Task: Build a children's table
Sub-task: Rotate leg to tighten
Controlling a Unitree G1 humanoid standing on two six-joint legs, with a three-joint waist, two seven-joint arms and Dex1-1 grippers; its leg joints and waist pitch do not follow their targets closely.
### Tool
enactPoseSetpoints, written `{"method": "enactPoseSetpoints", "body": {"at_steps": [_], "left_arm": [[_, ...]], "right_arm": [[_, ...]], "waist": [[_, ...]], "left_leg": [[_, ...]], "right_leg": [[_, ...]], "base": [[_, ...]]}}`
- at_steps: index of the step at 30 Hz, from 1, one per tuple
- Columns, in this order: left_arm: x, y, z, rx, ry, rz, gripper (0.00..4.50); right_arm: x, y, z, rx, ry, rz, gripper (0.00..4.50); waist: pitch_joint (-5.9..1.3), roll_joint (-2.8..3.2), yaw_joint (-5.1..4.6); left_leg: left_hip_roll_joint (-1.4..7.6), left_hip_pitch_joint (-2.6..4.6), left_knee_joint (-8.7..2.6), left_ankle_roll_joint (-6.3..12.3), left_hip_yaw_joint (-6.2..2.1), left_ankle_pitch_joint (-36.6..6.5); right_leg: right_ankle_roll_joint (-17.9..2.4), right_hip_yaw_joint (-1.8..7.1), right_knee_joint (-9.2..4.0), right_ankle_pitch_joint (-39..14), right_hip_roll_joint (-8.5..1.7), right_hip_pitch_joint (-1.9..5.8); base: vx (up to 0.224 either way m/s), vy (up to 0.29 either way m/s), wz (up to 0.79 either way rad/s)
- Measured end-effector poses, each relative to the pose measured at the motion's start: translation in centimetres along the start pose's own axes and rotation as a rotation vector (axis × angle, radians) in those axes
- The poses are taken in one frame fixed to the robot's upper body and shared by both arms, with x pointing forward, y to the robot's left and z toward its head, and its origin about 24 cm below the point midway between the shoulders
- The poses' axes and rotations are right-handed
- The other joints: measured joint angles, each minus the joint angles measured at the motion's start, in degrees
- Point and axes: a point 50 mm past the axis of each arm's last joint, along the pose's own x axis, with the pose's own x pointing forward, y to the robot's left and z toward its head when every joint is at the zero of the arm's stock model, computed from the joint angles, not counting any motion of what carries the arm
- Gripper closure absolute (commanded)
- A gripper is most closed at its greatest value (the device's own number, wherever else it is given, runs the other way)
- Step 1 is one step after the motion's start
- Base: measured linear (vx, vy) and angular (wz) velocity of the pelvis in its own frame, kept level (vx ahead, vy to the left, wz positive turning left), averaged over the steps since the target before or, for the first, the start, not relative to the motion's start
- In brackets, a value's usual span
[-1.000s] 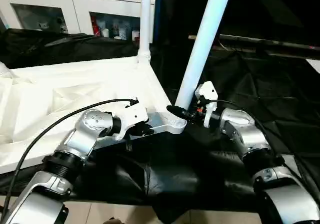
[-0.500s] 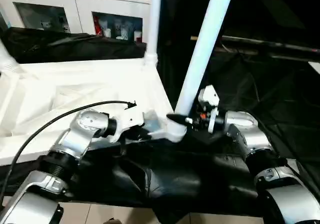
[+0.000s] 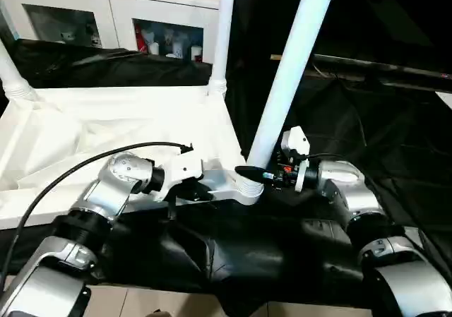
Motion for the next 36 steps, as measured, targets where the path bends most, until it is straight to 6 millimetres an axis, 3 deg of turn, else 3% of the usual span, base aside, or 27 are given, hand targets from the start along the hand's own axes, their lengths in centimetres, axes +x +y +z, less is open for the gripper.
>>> {"method": "enactPoseSetpoints", "body": {"at_steps": [9, 17, 24, 36], "left_arm": [[1.4, 2.0, 1.3, -0.112, 0.074, 0.165, 4.5], [5.1, 3.0, 3.9, -0.205, 0.117, 0.326, 4.5], [6.0, 3.2, 4.5, -0.225, 0.141, 0.361, 4.5], [6.1, 3.2, 4.3, -0.231, 0.146, 0.357, 4.5]], "right_arm": [[2.8, -1.3, 0.2, 0.086, 0.001, -0.401, 2.62], [5.3, -2.2, 1.0, 0.159, 0.031, -0.813, 2.62], [5.9, -2.2, 1.3, 0.172, 0.053, -0.91, 2.62], [6.0, -2.2, 1.2, 0.19, 0.058, -0.919, 2.62]], "waist": [[0.19, 0.06, -1.05], [0.27, 0.44, -0.7], [-0.06, 0.4, -0.7], [-0.45, 0.74, -0.8]], "left_leg": [[-0.05, 0.2, -0.01, -0.01, -0.06, 0.0], [-0.17, 0.31, -0.02, -0.01, -0.07, 0.0], [-0.23, 0.32, -0.31, -0.05, -0.07, -0.04], [-0.26, 0.31, -0.74, -0.05, -0.06, -0.04]], "right_leg": [[0.1, 0.03, -0.23, -0.06, -0.01, -0.13], [0.11, 0.13, -0.34, -0.06, -0.03, -0.28], [0.11, 0.15, -0.53, -0.06, -0.03, -0.18], [0.12, 0.09, -1.2, -0.06, -0.03, -0.09]], "base": [[0.0, 0.0, 0.0], [0.0, 0.0, 0.0], [0.0, 0.0, 0.0], [0.0, 0.0, 0.0]]}}
